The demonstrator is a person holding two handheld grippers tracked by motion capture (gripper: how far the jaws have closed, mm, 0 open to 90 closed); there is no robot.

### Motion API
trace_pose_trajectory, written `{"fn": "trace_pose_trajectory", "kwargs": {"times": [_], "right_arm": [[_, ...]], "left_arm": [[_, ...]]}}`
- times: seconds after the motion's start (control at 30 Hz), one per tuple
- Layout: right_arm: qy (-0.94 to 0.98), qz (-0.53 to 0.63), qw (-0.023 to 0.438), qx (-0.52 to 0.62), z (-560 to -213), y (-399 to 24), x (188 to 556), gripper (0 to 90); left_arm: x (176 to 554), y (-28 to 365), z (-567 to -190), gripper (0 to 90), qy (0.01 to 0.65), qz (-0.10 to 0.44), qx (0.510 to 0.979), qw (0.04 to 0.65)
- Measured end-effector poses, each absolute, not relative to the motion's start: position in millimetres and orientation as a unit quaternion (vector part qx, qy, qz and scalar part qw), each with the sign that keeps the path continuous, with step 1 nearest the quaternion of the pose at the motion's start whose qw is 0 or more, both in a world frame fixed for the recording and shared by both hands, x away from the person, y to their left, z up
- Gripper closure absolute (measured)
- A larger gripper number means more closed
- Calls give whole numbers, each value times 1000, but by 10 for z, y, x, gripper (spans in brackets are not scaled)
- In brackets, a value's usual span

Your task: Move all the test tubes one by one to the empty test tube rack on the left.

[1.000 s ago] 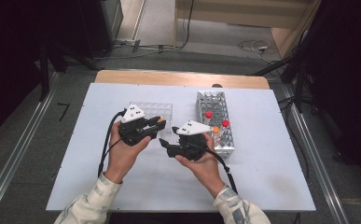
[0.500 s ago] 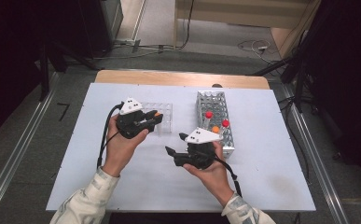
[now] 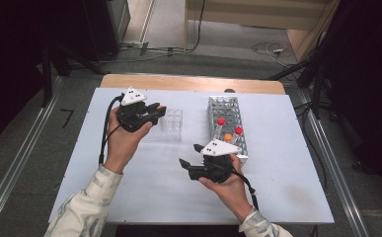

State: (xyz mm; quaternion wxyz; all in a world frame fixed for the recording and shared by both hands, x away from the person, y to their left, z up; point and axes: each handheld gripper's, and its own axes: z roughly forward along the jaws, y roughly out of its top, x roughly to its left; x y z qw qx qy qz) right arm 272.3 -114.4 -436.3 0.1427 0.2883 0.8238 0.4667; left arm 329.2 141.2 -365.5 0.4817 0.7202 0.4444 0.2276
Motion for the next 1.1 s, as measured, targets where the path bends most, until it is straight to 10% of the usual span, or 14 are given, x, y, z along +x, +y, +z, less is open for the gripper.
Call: {"fn": "trace_pose_trajectory", "kwargs": {"times": [1.1], "right_arm": [[818, 475, 144, 289, -4339, -1183, 2692, 241]], "left_arm": [[3518, 1400, -3761, 710, 472, 243, 702, 475]]}}
